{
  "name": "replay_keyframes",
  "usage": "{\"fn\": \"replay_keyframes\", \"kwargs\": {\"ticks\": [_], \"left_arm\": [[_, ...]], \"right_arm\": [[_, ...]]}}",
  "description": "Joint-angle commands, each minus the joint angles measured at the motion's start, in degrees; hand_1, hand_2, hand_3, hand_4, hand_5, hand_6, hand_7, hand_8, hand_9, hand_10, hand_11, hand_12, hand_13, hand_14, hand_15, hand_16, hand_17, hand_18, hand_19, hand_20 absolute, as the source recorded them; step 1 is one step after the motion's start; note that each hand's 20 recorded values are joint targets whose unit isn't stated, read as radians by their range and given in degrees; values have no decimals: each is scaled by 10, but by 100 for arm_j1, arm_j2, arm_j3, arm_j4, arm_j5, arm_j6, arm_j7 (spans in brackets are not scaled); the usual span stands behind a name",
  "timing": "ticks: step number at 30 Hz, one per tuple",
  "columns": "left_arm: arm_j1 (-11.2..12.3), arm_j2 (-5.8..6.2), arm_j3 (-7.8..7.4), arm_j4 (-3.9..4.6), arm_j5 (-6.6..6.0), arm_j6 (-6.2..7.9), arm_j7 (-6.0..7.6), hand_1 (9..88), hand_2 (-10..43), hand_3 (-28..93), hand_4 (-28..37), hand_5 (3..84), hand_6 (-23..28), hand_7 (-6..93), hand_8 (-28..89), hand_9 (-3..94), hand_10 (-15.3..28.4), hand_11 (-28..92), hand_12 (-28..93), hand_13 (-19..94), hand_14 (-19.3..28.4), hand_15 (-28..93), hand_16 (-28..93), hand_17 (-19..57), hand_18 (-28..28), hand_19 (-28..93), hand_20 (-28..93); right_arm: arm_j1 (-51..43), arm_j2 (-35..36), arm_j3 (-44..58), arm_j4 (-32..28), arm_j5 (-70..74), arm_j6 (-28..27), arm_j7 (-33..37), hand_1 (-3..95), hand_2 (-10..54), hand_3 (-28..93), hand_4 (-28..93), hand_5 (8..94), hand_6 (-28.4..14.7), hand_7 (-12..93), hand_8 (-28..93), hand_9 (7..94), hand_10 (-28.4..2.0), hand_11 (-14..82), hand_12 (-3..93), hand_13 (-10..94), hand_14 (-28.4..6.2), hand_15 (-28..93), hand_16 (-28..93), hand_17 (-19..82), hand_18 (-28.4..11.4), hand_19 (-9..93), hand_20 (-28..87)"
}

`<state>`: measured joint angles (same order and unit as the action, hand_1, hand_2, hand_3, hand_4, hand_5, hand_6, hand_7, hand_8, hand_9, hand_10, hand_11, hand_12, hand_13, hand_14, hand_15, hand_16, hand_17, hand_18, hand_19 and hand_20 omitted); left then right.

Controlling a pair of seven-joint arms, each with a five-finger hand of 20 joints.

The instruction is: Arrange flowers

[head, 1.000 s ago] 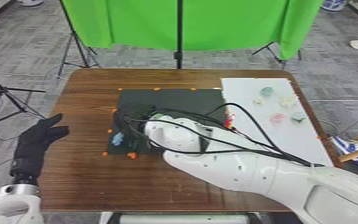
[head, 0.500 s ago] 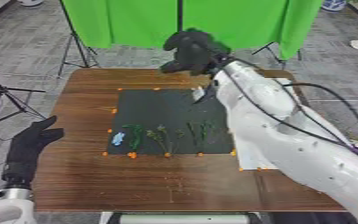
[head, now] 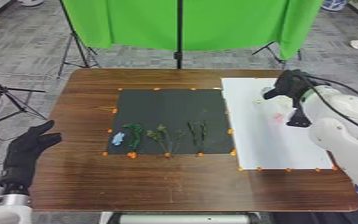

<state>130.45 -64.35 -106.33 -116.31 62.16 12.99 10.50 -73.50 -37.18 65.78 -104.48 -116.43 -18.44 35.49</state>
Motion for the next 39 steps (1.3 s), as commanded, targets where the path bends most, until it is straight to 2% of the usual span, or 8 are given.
{"fn": "replay_keyframes", "kwargs": {"ticks": [1, 13, 19, 20, 23, 26, 34, 39], "left_arm": [[168, -92, -37, -42, 44, 8, -63, 163, 224, 665, -283, 474, 46, 100, -61, 507, 160, 217, 119, 392, 199, 243, -13, 61, 160, 190, 170], [164, -123, -37, -37, 77, -95, -110, 165, 223, 664, -283, 472, 45, 100, -61, 507, 158, 217, 119, 391, 199, 242, -13, 60, 160, 190, 170], [177, -129, -52, -46, 80, -97, -135, 168, 225, 658, -283, 472, 46, 99, -61, 505, 159, 215, 119, 389, 200, 243, -12, 59, 161, 190, 170], [183, -125, -55, -50, 75, -95, -143, 168, 225, 658, -283, 472, 46, 99, -61, 505, 159, 215, 120, 389, 200, 243, -12, 59, 161, 189, 170], [202, -134, -63, -58, 75, -85, -139, 168, 226, 656, -283, 471, 44, 100, -60, 504, 159, 214, 120, 390, 200, 243, -12, 59, 160, 188, 169], [213, -132, -71, -65, 78, -85, -142, 168, 226, 655, -283, 471, 45, 99, -60, 504, 159, 214, 120, 389, 199, 242, -12, 59, 161, 188, 169], [194, -65, -79, -53, 72, -99, -166, 168, 226, 656, -283, 471, 44, 99, -60, 504, 158, 215, 120, 389, 200, 242, -11, 59, 161, 187, 169], [129, -30, -31, -15, 76, -131, -182, 169, 226, 655, -283, 471, 45, 99, -61, 503, 157, 215, 120, 389, 201, 241, -11, 59, 161, 187, 169]], "right_arm": [[-351, -46, -88, 236, -76, 79, 123, 259, -94, 618, -107, 523, -34, 69, -49, 673, -187, 108, 204, 817, -77, 517, 349, 493, -202, 930, 478], [-641, -172, -248, 471, -205, 433, 167, 332, -95, 648, -119, 541, -22, 102, -59, 705, -166, 135, 205, 837, -55, 533, 344, 513, -193, 932, 470], [-748, -147, -491, 543, -299, 1495, 143, 445, -95, 675, -159, 596, -16, 148, -69, 748, -146, 169, 204, 863, -30, 542, 350, 544, -171, 932, 484], [-747, -142, -506, 540, -328, 1599, 136, 479, -95, 660, -170, 617, -11, 169, -62, 771, -132, 158, 246, 870, -26, 545, 353, 552, -167, 932, 493], [-688, -98, -570, 517, -348, 2069, 112, 572, -95, 585, -174, 700, -16, 212, 107, 840, -100, 89, 358, 886, -16, 558, 359, 573, -159, 932, 510], [-545, -44, -515, 389, -308, 2287, 97, 613, -95, 570, -168, 748, -15, 258, 148, 881, -93, 86, 399, 899, -9, 565, 362, 588, -153, 932, 520], [888, -98, -872, -139, -147, 2679, -233, 622, -95, 577, -161, 761, -14, 283, 144, 896, -91, 96, 423, 907, -7, 564, 369, 595, -151, 932, 529], [1973, -921, -1707, -102, 136, 2792, -783, 619, -95, 580, -161, 760, -12, 289, 141, 897, -90, 96, 427, 906, -7, 565, 372, 595, -149, 932, 530]]}}
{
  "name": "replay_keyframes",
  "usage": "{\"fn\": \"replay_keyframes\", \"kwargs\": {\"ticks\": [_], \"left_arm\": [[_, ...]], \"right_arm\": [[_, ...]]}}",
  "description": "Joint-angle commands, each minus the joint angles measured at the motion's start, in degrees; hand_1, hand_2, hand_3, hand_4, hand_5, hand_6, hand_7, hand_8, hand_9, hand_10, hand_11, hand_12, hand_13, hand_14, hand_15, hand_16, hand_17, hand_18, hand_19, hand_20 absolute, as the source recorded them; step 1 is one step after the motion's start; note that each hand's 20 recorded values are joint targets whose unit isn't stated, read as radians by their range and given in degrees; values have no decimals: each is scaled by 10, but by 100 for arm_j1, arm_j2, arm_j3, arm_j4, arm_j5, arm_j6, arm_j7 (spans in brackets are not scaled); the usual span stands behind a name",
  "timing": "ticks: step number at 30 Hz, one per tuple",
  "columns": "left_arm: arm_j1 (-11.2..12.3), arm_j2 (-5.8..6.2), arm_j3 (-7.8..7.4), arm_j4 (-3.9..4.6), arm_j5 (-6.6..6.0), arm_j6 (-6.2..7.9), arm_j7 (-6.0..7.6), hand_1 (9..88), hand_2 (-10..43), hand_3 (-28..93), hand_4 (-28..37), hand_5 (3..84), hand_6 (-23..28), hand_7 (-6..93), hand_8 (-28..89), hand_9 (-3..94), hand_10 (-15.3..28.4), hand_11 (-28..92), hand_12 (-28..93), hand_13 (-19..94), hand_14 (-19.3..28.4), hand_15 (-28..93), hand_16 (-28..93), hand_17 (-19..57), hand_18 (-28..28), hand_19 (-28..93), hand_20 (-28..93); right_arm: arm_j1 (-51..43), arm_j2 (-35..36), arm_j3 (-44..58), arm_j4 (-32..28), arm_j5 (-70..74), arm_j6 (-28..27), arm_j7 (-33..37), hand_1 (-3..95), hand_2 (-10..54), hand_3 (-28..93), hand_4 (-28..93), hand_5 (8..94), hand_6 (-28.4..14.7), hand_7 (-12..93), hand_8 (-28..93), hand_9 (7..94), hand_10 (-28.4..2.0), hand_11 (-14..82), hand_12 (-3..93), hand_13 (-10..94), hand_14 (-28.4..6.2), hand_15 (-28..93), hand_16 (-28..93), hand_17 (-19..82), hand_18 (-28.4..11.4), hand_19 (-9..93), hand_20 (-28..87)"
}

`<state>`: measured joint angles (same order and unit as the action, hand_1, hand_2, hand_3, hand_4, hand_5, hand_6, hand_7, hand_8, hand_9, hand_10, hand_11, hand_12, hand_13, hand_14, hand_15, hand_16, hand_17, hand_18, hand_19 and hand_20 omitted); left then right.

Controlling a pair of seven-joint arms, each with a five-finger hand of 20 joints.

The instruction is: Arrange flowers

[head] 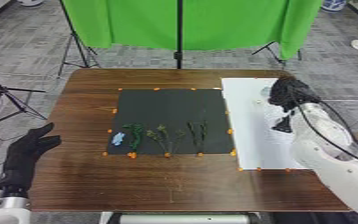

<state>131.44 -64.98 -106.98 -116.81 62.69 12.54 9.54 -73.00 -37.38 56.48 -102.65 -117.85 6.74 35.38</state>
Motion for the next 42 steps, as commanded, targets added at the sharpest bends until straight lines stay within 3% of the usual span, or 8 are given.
{"fn": "replay_keyframes", "kwargs": {"ticks": [1, 8, 15, 28, 32, 34, 38, 42], "left_arm": [[11, 28, 49, 48, 26, -91, -83, 169, 226, 654, -283, 471, 45, 99, -61, 503, 157, 215, 120, 389, 201, 241, -11, 59, 161, 187, 169], [-229, 75, 270, 174, 87, -215, -81, 171, 228, 652, -283, 472, 44, 100, -60, 504, 158, 215, 120, 390, 200, 241, -11, 59, 161, 188, 170], [-593, 119, 585, 344, 68, -251, 25, 171, 231, 652, -283, 472, 44, 100, -61, 504, 157, 215, 120, 390, 198, 241, -10, 60, 161, 187, 169], [-703, 165, 642, 420, 49, -241, 110, 170, 236, 653, -283, 472, 44, 99, -60, 505, 157, 216, 120, 390, 199, 241, -11, 59, 162, 189, 170], [-697, 168, 662, 431, 36, -174, 161, 174, 243, 659, -283, 473, 44, 101, -61, 505, 157, 216, 120, 392, 200, 242, -11, 61, 162, 190, 169], [-697, 166, 690, 439, 70, -55, 225, 206, 227, 677, -280, 468, 46, 100, -61, 505, 157, 217, 120, 393, 199, 244, -11, 61, 161, 190, 169], [-670, 171, 667, 434, 42, -20, 296, 323, 127, 728, -112, 404, 40, 110, -65, 484, 147, 222, 120, 393, 194, 245, -14, 64, 161, 194, 167], [-672, 160, 685, 433, 80, 56, 339, 391, 99, 739, -51, 376, 36, 122, -70, 471, 140, 229, 120, 398, 183, 246, -16, 74, 160, 196, 166]], "right_arm": [[2113, -1132, -1002, -185, 291, 249, -884, 619, -95, 580, -160, 760, -12, 290, 141, 897, -90, 95, 427, 906, -7, 565, 373, 595, -149, 932, 530], [2908, -2817, -2184, 947, 266, -252, -1580, 616, -95, 583, -165, 756, -8, 298, 138, 897, -85, 95, 431, 904, -4, 568, 376, 593, -146, 932, 535], [3122, -3675, -2819, 1745, 162, -768, -1757, 610, -95, 588, -172, 749, -3, 312, 131, 896, -81, 94, 431, 900, -5, 573, 379, 592, -143, 932, 539], [3180, -4352, -3528, 2478, 37, -817, -1563, 607, -95, 595, -180, 744, 0, 327, 117, 896, -78, 94, 430, 897, -4, 584, 376, 593, -144, 932, 550], [3112, -4405, -3609, 2573, -26, -780, -1511, 604, -95, 598, -179, 742, 1, 329, 115, 896, -77, 93, 428, 897, -5, 587, 376, 593, -144, 932, 553], [3089, -4404, -3637, 2622, -38, -769, -1491, 603, -95, 598, -180, 742, 1, 329, 111, 896, -77, 93, 428, 897, -5, 588, 375, 593, -144, 932, 555], [3087, -4409, -3712, 2740, -86, -621, -1440, 601, -95, 599, -181, 743, 1, 328, 106, 895, -75, 88, 422, 896, -5, 591, 374, 593, -144, 932, 557], [3067, -4436, -3737, 2857, -147, -552, -1425, 598, -95, 601, -181, 741, 2, 325, 103, 895, -77, 85, 417, 896, -6, 592, 373, 594, -144, 932, 557]]}}
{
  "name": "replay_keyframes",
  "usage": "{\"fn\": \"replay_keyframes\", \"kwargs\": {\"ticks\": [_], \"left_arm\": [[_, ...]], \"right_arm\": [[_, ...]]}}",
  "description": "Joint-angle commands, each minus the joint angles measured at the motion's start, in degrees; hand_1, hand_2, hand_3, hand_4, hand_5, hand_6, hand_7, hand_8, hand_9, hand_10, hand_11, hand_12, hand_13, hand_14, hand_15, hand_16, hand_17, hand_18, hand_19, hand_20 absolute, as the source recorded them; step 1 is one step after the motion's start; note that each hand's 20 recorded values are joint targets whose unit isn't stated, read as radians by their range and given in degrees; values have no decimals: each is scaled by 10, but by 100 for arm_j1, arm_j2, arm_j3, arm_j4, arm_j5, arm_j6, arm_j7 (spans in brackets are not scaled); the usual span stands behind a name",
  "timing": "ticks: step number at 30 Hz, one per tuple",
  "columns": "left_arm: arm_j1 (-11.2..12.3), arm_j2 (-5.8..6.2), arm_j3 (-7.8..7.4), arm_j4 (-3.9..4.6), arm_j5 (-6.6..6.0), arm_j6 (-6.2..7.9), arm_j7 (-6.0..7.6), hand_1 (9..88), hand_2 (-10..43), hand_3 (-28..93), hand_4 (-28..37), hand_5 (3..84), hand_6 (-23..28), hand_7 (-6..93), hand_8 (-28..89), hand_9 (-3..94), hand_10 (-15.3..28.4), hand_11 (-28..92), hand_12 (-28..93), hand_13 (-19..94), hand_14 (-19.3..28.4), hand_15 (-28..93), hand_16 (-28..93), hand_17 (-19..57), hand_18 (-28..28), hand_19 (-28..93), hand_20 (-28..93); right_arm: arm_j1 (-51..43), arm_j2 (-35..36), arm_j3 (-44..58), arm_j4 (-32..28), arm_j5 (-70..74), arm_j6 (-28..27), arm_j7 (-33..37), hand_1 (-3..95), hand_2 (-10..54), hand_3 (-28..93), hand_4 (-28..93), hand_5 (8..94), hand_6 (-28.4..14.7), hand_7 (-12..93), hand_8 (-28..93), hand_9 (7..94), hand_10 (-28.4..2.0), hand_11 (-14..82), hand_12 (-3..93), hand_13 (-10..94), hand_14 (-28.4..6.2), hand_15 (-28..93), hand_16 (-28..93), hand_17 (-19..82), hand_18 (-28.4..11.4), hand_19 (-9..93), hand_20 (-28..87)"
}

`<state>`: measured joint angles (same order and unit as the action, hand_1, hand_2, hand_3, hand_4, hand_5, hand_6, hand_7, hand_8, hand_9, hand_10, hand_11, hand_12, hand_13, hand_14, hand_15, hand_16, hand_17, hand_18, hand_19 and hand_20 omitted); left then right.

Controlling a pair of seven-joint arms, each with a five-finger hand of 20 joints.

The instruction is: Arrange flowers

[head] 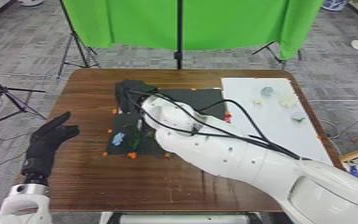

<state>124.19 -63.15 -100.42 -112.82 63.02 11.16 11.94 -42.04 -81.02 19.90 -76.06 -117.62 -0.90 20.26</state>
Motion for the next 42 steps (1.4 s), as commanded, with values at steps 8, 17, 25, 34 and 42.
{"fn": "replay_keyframes", "kwargs": {"ticks": [8, 17, 25, 34, 42], "left_arm": [[31, -25, 24, 36, 111, 137, 35, 420, 90, 722, -33, 376, 31, 138, -78, 470, 136, 239, 116, 402, 177, 252, -20, 82, 156, 200, 168], [65, -47, -26, 19, 114, -5, -96, 381, 74, 711, -42, 393, 37, 128, -77, 484, 139, 244, 115, 399, 183, 255, -21, 75, 157, 198, 170], [65, -43, -53, 10, 157, -97, -190, 372, 71, 706, -42, 395, 38, 123, -73, 484, 139, 241, 115, 396, 184, 252, -20, 71, 158, 196, 169], [62, -22, -60, 5, 177, -145, -273, 368, 72, 704, -43, 396, 38, 120, -72, 483, 140, 240, 116, 395, 185, 249, -18, 69, 158, 193, 168], [46, -8, -58, 8, 191, -183, -313, 366, 71, 703, -42, 397, 39, 116, -70, 483, 141, 238, 117, 394, 186, 248, -17, 68, 158, 191, 167]], "right_arm": [[-83, -51, -84, 317, -254, 93, 131, 595, -95, 601, -182, 739, 2, 318, 99, 891, -78, 82, 414, 894, -6, 593, 372, 594, -143, 932, 560], [-130, -39, -28, 318, -221, -37, 190, 562, -95, 603, -171, 724, 0, 288, 81, 883, -81, 76, 406, 887, -9, 594, 372, 587, -147, 932, 562], [-169, -28, -31, 265, -203, -110, 254, 530, -95, 592, -158, 702, -1, 240, 83, 858, -93, 141, 352, 887, -14, 589, 370, 584, -148, 932, 554], [-193, 13, -10, 227, -146, -126, 302, 490, -95, 616, -160, 671, 6, 211, 64, 839, -108, 182, 298, 889, -15, 579, 367, 582, -152, 932, 547], [-182, 28, -8, 205, -106, -93, 326, 460, -95, 642, -165, 656, 9, 201, 42, 832, -117, 212, 240, 891, -17, 572, 369, 583, -154, 932, 542]]}}
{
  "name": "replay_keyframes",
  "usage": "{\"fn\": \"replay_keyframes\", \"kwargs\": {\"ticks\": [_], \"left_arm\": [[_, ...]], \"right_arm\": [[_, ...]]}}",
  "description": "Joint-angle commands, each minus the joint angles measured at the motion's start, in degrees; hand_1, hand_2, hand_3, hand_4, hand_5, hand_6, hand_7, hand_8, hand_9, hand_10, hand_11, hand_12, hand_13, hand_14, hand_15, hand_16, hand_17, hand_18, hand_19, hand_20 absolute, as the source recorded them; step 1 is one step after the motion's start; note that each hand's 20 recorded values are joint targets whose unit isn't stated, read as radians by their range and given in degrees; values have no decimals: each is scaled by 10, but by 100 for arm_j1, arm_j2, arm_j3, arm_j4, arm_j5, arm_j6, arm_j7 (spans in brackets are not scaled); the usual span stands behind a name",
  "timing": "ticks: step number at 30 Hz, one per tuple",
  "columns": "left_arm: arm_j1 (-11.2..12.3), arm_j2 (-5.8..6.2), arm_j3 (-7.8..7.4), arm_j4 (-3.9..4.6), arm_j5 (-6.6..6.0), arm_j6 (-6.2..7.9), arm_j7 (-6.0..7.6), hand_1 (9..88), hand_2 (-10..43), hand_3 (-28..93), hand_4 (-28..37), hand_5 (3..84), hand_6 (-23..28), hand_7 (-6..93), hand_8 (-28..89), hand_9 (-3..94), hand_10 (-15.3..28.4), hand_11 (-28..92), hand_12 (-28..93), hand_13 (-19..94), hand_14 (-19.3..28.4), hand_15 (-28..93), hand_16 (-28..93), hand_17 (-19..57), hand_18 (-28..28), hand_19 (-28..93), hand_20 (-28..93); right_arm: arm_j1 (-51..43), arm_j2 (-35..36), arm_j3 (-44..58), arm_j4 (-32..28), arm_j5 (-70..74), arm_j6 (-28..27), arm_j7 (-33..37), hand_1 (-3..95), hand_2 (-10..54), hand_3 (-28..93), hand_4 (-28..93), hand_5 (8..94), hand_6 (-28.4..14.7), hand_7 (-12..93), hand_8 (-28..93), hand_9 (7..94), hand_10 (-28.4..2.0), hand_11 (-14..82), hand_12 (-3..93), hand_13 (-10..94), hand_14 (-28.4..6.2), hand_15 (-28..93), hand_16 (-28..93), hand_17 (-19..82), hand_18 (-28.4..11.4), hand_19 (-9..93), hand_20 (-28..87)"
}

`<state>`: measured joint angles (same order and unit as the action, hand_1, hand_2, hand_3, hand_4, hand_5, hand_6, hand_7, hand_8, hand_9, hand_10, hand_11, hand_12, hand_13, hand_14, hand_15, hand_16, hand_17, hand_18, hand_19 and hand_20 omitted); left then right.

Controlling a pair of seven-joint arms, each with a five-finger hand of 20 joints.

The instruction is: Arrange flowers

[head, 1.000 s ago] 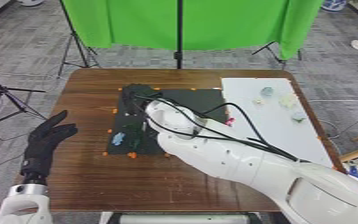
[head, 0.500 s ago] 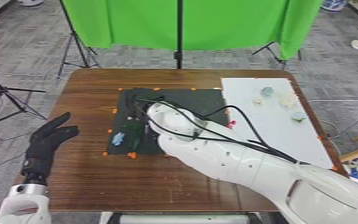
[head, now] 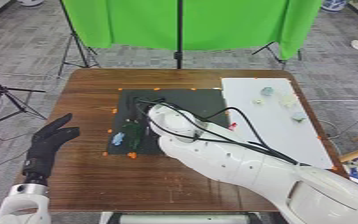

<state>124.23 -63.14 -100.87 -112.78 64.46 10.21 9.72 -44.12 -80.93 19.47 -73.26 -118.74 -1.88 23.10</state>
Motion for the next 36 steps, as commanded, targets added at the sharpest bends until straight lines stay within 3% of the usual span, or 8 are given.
{"fn": "replay_keyframes", "kwargs": {"ticks": [1, 11, 17, 20, 27, 30, 36], "left_arm": [[43, -10, -13, 5, 51, -88, -92, 366, 71, 703, -42, 397, 38, 117, -70, 483, 141, 238, 117, 394, 186, 248, -17, 67, 158, 191, 167], [27, -12, 2, 7, 46, -74, -83, 366, 73, 701, -43, 398, 38, 116, -70, 483, 141, 237, 116, 393, 187, 248, -16, 66, 159, 191, 167], [136, -66, -63, -60, 56, -19, -80, 365, 73, 700, -43, 398, 37, 115, -70, 483, 141, 237, 117, 392, 187, 248, -16, 65, 159, 189, 166], [251, -82, -141, -127, 65, 14, -102, 366, 74, 699, -42, 398, 36, 117, -70, 483, 141, 236, 117, 392, 187, 248, -16, 64, 159, 189, 166], [496, -151, -305, -281, 84, 90, -127, 365, 74, 699, -43, 399, 37, 116, -70, 483, 141, 236, 117, 392, 187, 248, -16, 64, 159, 190, 166], [604, -166, -405, -359, 104, 126, -129, 365, 73, 700, -44, 400, 37, 116, -70, 483, 141, 236, 117, 392, 187, 247, -16, 64, 159, 189, 166], [695, -188, -480, -415, 106, 134, -164, 364, 73, 702, -47, 402, 35, 116, -71, 484, 141, 236, 117, 393, 186, 247, -16, 65, 159, 189, 166]], "right_arm": [[27, 20, 26, -74, 5, 15, 42, 458, -95, 645, -166, 654, 9, 200, 39, 832, -117, 213, 235, 891, -17, 571, 368, 583, -154, 932, 542], [51, 38, 23, -115, 29, 2, 15, 433, -95, 664, -170, 643, 12, 194, 2, 831, -120, 213, 221, 894, -17, 559, 369, 581, -157, 932, 536], [205, 313, 189, -590, 58, 24, 29, 418, -95, 670, -166, 640, 11, 192, -33, 829, -122, 210, 219, 894, -20, 552, 371, 579, -158, 932, 533], [369, 786, 343, -1256, 10, 258, 37, 406, -95, 676, -159, 638, 11, 193, -93, 827, -123, 210, 220, 893, -21, 550, 372, 578, -160, 932, 532], [-18, 2373, 1525, -2885, 65, 588, 116, 384, -95, 673, -157, 637, 8, 185, -95, 819, -123, 208, 220, 888, -27, 550, 373, 571, -164, 932, 531], [-363, 3115, 2103, -3268, 123, 493, 235, 379, -95, 672, -154, 639, 6, 179, -92, 816, -124, 207, 222, 884, -28, 552, 374, 568, -165, 932, 531], [-1560, 4351, 3406, -3615, 125, 156, 569, 345, -95, 659, -149, 633, -5, 156, -85, 772, -132, 192, 220, 858, -42, 562, 374, 548, -173, 932, 532]]}}
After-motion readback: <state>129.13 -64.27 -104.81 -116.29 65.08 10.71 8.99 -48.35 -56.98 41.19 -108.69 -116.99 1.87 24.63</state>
